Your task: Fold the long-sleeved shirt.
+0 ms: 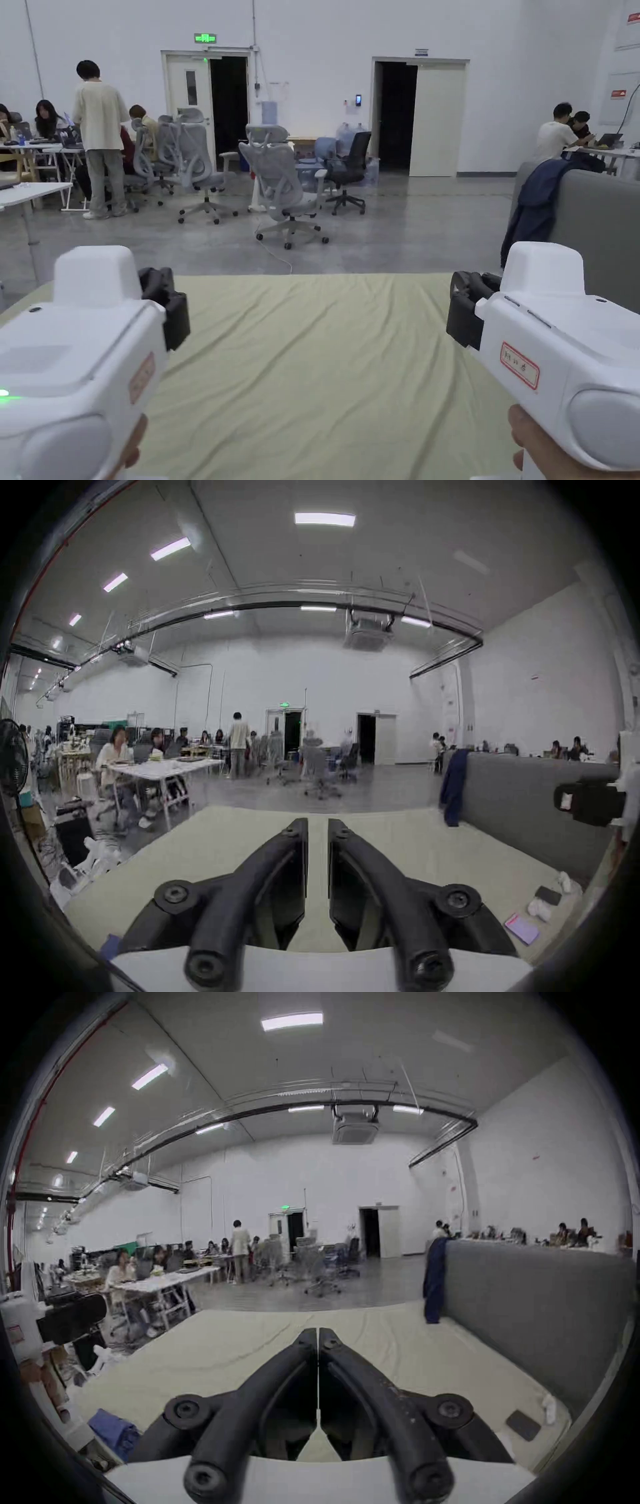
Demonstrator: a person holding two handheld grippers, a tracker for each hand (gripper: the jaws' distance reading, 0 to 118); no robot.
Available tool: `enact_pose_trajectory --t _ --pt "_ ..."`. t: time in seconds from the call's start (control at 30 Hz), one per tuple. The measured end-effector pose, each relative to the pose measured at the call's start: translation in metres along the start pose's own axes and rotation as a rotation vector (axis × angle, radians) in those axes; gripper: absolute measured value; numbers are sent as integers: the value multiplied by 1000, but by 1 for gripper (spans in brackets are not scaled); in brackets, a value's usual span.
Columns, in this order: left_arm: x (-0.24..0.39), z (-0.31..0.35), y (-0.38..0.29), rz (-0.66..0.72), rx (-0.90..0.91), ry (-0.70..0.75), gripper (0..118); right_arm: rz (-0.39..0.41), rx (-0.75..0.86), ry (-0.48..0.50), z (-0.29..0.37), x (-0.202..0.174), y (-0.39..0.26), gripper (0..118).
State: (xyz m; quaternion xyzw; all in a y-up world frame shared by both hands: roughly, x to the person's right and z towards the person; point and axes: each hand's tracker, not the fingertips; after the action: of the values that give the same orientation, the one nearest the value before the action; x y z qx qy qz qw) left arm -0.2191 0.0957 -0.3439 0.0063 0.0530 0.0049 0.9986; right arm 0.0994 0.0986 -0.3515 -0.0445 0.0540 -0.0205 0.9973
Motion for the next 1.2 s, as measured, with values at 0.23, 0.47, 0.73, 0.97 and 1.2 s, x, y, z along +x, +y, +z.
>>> enact_pose_trajectory --t 0.23,0.47,0.73,0.97,1.2 --pt "19 21 1 -33 1 36 10 -9 3 38 14 3 -18 3" --pt "8 18 15 -32 55 93 113 -47 42 84 17 9 -1 118" --pt "-13 24 10 -47 36 100 118 -139 19 108 2 8 3 118" --pt "-17 25 6 -59 22 95 118 -134 3 143 3 -10 -4 118" --pt "-14 25 0 -55 -3 86 118 -108 -10 130 -1 -21 -7 118"
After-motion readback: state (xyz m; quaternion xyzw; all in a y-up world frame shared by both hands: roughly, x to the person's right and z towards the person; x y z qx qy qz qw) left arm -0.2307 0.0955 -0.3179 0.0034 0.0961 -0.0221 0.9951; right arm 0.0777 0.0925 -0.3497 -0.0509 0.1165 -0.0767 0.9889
